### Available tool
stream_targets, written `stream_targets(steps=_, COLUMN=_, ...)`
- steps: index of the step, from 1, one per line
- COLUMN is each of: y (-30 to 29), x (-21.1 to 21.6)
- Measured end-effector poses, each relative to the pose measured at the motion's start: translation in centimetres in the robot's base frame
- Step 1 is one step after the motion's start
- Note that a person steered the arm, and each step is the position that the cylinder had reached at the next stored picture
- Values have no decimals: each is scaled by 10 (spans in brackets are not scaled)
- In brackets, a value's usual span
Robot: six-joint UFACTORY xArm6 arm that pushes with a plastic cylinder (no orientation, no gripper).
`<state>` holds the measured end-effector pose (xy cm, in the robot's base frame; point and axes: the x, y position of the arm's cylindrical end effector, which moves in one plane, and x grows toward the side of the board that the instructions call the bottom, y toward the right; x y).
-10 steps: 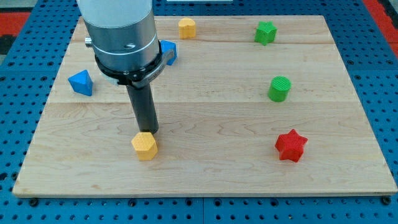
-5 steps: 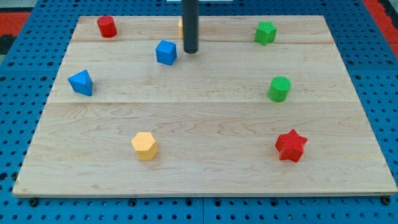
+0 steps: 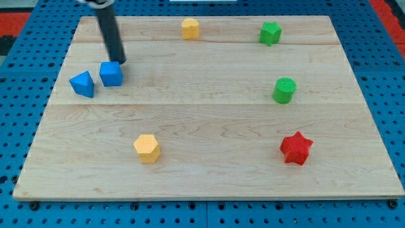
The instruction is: Slide the blue cube towards the bottom left
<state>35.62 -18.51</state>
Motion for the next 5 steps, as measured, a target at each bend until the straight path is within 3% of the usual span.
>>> stream_targets(steps=1, y=18, x=51)
stream_targets(steps=3, y=12, x=92)
stream_targets(steps=4, y=21, x=56)
stream_targets(steps=5, y=-5, x=46)
